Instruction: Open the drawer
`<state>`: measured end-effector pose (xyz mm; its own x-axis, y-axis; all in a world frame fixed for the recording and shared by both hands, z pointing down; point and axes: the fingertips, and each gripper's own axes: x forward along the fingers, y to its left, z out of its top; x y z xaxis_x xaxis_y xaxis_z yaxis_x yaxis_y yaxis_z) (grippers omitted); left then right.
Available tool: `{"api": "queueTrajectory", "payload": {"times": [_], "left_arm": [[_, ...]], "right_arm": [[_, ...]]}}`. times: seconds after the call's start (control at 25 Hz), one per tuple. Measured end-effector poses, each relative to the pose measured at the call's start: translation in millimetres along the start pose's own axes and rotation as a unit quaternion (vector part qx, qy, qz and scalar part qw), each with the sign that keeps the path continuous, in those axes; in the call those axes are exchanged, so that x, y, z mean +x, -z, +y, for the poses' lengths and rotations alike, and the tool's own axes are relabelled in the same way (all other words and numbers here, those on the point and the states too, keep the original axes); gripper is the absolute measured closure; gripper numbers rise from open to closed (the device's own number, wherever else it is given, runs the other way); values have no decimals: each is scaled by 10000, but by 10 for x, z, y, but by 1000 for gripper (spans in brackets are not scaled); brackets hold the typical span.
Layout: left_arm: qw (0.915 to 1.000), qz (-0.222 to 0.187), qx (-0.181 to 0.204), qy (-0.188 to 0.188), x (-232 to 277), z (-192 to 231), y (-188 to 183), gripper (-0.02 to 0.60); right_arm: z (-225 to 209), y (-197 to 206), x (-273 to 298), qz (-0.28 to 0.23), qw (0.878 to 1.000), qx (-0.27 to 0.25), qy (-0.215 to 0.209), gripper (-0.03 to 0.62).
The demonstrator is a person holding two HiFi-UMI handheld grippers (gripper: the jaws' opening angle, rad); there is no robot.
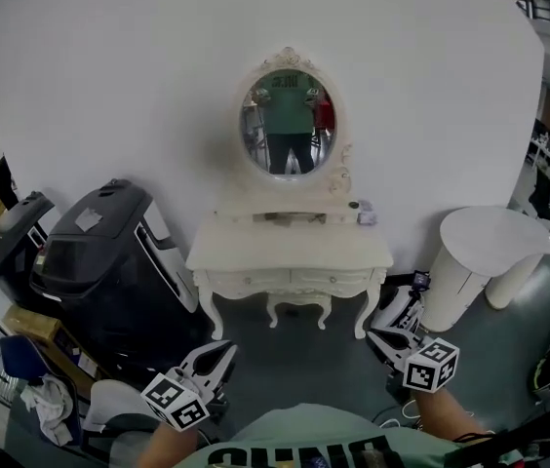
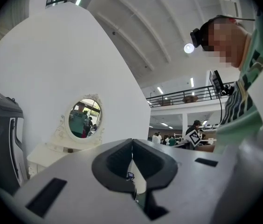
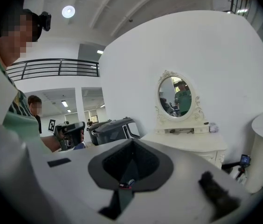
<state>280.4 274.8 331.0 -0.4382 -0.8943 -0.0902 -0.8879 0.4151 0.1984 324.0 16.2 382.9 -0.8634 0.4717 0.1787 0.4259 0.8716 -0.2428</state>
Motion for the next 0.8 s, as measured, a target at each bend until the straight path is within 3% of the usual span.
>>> {"api": "queueTrajectory", "payload": {"times": [0.28, 0.44, 0.8], "left_arm": [[9996, 8, 1, 275, -287, 819, -196, 571], [9995, 31, -202, 254, -372, 1230, -145, 571], [9994, 97, -290, 137, -136, 1484, -80, 571]], "right_arm": [[335, -89, 848, 108, 9997, 29, 208, 582], [468, -87, 1224, 279, 9994, -34, 196, 582], [166, -148, 1599, 423, 9991, 37, 55, 582]]}}
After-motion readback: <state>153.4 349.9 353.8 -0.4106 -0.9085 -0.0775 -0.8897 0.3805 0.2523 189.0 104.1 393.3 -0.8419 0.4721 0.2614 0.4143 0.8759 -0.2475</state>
